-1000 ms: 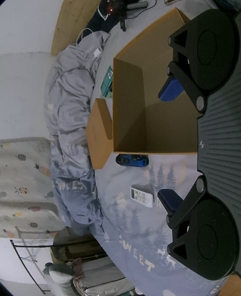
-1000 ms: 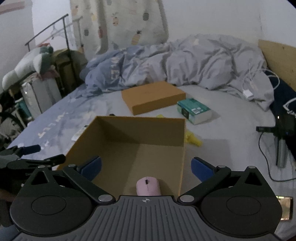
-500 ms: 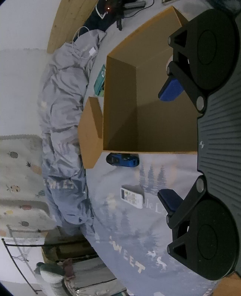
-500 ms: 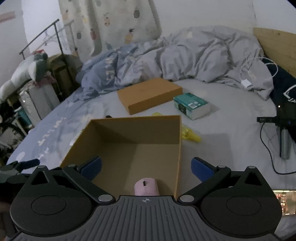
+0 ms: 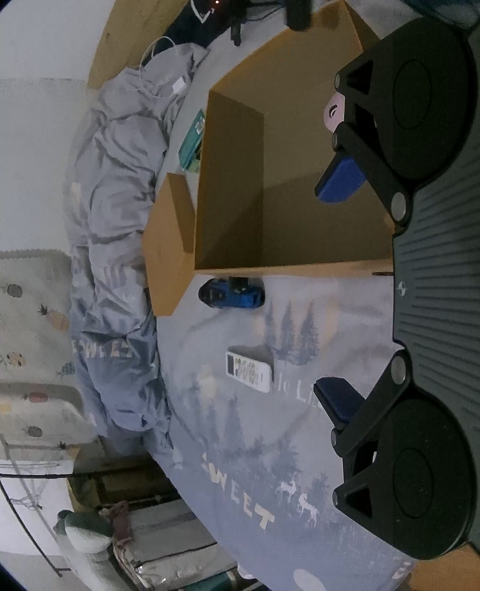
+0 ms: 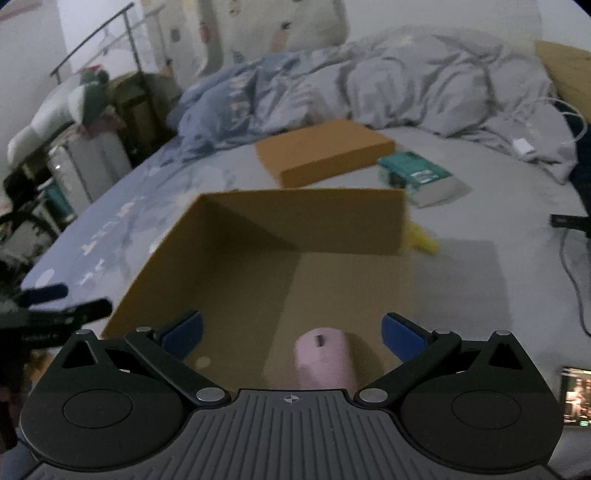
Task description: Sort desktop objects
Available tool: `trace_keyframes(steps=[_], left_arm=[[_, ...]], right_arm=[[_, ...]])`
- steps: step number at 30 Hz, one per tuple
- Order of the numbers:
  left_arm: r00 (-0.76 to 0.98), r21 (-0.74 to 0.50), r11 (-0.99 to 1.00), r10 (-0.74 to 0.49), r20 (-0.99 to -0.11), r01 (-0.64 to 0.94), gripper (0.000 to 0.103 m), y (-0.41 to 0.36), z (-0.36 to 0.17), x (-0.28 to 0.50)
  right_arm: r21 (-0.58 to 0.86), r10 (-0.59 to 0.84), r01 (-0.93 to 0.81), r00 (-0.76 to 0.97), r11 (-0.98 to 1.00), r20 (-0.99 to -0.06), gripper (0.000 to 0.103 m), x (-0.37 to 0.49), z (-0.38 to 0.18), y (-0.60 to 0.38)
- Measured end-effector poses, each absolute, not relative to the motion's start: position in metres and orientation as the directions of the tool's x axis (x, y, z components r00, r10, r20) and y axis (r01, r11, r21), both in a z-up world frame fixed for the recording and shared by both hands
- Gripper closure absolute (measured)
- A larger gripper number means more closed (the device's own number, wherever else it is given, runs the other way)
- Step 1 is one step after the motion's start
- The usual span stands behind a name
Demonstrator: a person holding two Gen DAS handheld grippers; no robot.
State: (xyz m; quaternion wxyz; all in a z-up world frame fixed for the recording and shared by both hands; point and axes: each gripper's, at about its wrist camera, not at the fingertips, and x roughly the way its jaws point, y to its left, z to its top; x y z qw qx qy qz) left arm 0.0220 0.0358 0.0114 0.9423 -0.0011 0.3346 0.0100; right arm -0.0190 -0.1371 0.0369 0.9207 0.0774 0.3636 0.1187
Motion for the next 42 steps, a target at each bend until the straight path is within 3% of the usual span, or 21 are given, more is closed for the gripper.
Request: trace_keyframes(steps=[17,25,42], left_arm=[[0.811,-0.008,1.0,0.011,-0.585,-0.019,0.0,0.027,0.075,0.042],[0.847,-0.087,0.994,-0.107,-0.52,0.073,0.0,0.002,0.126,0.069],[0.886,-0.099,0.973,-0.23,-0.403,0.208,0.0,-0.075,0.185,0.153]], right_arm=[[0.26,0.323,-0.205,0.745,0.943,-0.583,0.0,0.002,0.109,-0.148],[0.233,0.31,-0.216,0.794,0.948,-0.523,0.0,0.018,0.166,-0.194],[0.097,0.281,-0.268,0.836,0.959,-0.47,0.0,0.081,0.243,-0.284]])
